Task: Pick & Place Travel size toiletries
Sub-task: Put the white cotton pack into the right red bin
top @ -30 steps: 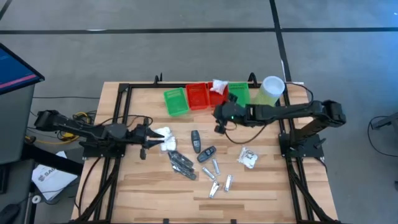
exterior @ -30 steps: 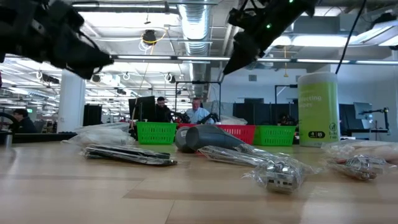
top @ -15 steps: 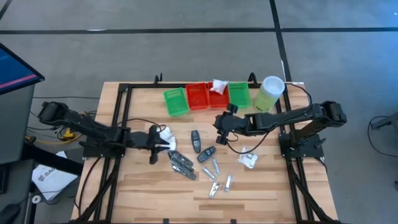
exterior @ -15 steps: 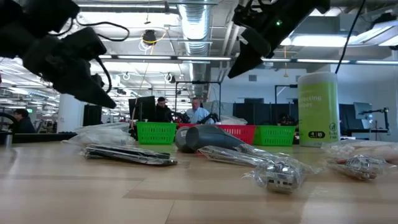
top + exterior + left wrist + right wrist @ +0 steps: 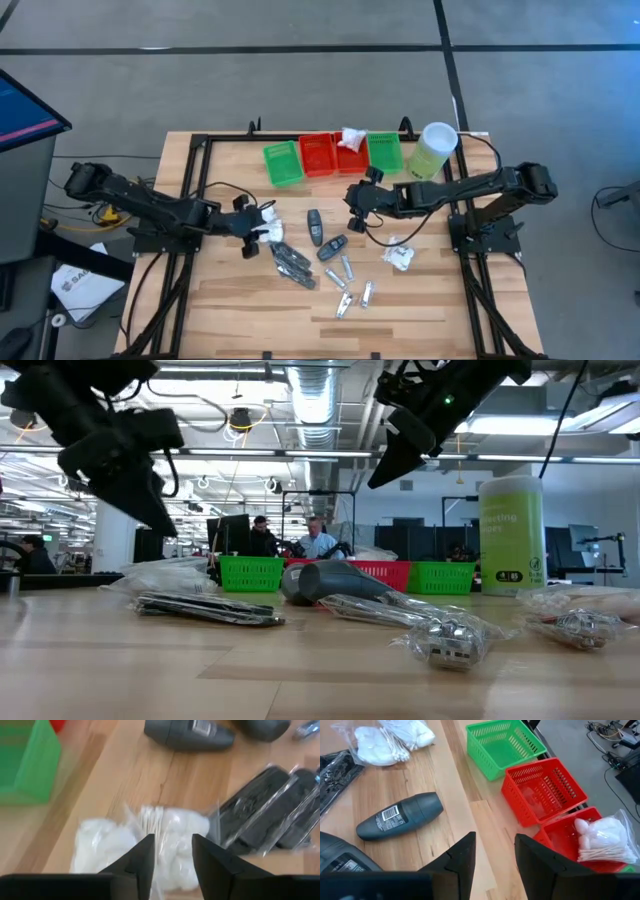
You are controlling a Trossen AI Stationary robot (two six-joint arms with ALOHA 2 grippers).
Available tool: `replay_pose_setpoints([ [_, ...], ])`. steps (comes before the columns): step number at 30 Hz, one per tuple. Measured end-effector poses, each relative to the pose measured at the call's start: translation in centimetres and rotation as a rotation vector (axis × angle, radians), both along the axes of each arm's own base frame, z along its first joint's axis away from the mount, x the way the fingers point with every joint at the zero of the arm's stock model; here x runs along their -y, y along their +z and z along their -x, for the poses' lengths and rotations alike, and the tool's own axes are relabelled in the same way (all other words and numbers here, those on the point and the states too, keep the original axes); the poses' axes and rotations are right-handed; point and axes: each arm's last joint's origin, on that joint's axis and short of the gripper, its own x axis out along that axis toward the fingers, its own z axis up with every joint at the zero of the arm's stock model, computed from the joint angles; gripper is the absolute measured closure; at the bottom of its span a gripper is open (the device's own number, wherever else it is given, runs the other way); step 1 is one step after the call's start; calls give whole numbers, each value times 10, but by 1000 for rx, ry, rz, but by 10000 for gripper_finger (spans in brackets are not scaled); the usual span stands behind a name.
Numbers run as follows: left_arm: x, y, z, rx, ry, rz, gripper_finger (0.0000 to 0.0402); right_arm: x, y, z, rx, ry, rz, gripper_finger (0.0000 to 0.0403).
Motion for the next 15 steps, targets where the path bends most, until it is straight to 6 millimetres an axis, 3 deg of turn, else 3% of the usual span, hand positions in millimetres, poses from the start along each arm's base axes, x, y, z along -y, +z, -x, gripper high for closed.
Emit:
replay_pose_setpoints([
  [7,-1,-3,4,-43,20,-4,237,0,0,0,-3,8,8,278],
  [15,-1,-19,-1,-140,35,-49,249,0,0,-1,-1,10,10,280],
])
